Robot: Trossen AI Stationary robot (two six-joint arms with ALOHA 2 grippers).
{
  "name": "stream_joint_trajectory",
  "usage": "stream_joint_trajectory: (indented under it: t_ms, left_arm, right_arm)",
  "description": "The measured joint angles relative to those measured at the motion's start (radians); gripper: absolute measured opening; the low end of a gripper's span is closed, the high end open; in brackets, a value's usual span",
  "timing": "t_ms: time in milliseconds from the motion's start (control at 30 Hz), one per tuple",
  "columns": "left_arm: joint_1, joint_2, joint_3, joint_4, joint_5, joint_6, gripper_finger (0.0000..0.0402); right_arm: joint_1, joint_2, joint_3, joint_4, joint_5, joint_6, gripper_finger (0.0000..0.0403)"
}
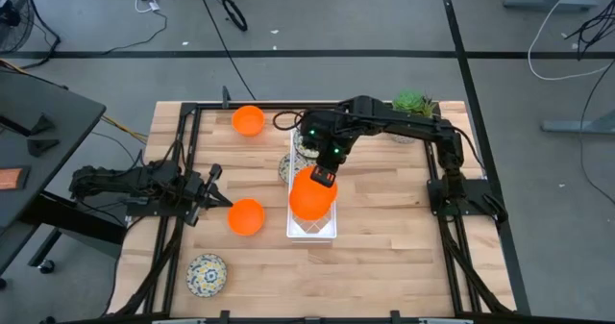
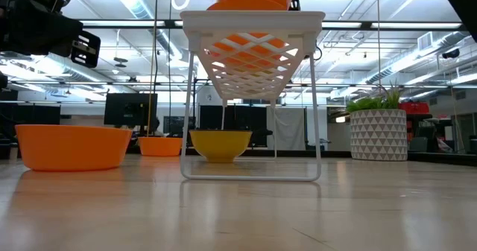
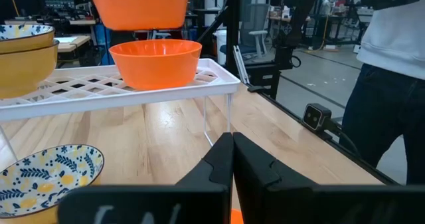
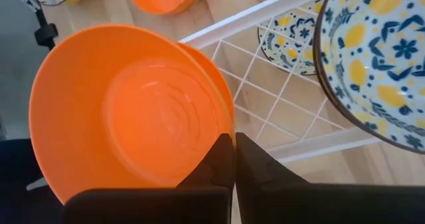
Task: Pick & Place Mini bowls
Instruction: Stack the orange bowl on top of the orange bowl on the shelf
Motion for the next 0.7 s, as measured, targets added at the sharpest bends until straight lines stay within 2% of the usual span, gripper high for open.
stream_joint_trajectory:
  t_ms: [700]
  left_arm:
    - [0.0,0.0,0.0,-0.001,0.0,0.0,0.0014]
  right_arm:
    - [0.003,0.009,-0.077,0.061,0.0,0.003,0.0]
